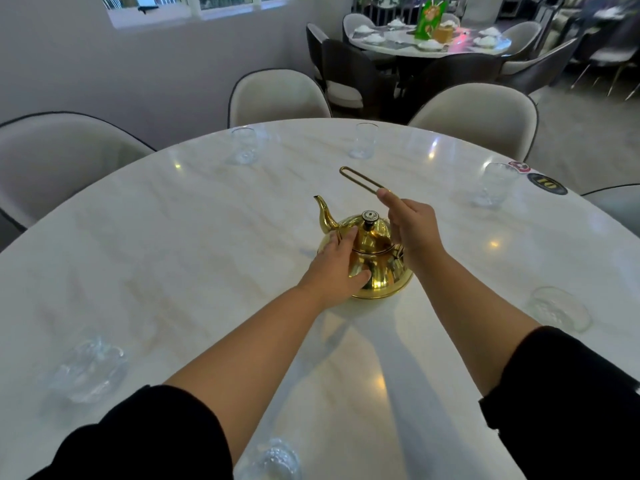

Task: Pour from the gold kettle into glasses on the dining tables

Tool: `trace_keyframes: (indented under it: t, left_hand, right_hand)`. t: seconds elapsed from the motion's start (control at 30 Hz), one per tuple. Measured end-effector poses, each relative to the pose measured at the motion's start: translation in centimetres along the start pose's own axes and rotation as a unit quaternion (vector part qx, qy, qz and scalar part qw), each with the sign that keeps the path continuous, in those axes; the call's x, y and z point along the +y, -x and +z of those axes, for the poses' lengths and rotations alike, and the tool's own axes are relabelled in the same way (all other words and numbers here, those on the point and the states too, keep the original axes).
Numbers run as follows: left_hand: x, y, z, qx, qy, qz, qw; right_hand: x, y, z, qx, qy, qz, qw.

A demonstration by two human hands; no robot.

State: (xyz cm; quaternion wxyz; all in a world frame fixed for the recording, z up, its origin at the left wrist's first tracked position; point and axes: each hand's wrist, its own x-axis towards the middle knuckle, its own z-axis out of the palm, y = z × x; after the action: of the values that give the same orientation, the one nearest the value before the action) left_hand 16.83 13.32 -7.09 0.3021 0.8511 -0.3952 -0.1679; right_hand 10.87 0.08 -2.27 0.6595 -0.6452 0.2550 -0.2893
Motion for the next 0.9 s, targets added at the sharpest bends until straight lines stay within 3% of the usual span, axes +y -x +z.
trace_keyframes:
  t: [0.3,0.67,0.9]
  left_hand:
    - [-0.1,-1.3,0.1,0.002,-0.013,-0.015,1.000]
    - [0.7,0.0,-1.9,-0.014,-0.029,-0.017,0.999]
    - [4.2,5.8,-2.8,0.001,-0.053,-0.027,0.998]
  right_hand:
    - [1.3,-1.7,0.0,-0.006,0.001,0.010,1.000]
    - [0.4,-0.3,-0.4,-0.034,0.122,-0.013,0.992]
    - [0.1,4.4,-2.0,0.025,0.148,0.009,0.989]
